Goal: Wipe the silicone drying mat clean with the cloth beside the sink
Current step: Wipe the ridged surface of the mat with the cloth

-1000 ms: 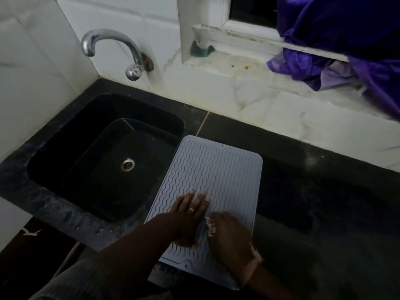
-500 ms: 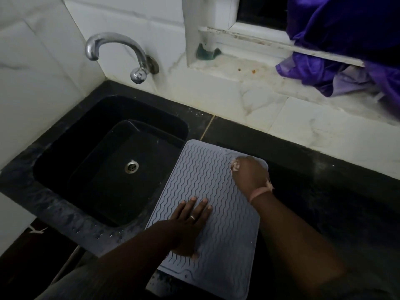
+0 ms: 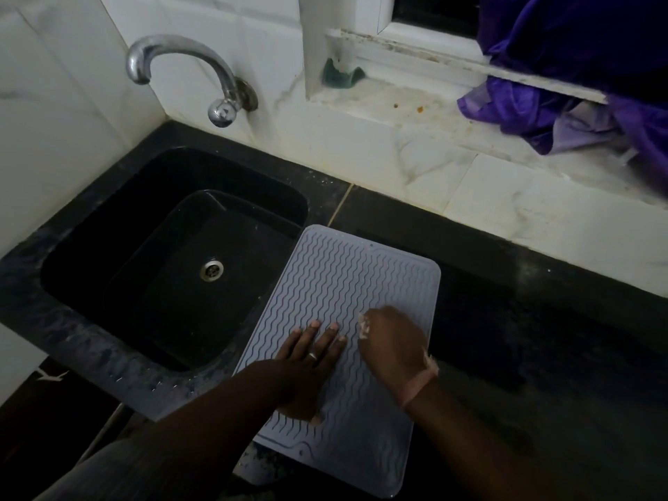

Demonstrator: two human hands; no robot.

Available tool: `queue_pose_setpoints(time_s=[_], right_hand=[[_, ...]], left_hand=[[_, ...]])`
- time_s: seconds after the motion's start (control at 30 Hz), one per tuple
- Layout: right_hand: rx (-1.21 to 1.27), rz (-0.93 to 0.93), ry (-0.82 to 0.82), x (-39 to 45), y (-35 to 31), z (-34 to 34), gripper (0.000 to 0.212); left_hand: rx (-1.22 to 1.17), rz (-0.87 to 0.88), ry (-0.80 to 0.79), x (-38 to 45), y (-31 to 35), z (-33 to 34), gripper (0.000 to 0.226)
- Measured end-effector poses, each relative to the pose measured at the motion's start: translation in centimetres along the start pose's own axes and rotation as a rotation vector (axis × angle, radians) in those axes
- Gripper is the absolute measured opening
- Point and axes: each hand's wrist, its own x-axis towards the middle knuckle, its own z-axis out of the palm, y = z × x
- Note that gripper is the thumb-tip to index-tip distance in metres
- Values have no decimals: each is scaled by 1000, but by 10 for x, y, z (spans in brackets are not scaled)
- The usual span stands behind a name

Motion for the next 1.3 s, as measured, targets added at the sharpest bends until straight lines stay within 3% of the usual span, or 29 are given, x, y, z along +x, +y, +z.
queue_pose_setpoints(time_s=[0.13,0.27,0.37,0.5,0.77,0.87,1.3], right_hand=[[23,-30,-19,-15,4,1,17],[-5,-16,102,19,21,-7,15],[-5,82,142,62,34,-22,25],[-60,157,217,101,48,-45,18],[-243,-24,103,97,49,-42,12],[-191,-37,78,86,40,-39,20],[-79,7,-39,-6,-2,-9,12]], left_hand=[[-2,4,-1,-1,0,0,137],[0,9,9,-1,0,0,138],[-4,25,12,-3,0,0,137],[-7,34,27,-5,-1,-1,136],[-10,39,36,-5,-2,-1,135],[-4,38,46,-4,-1,2,135],[7,20,40,-1,-1,3,136]])
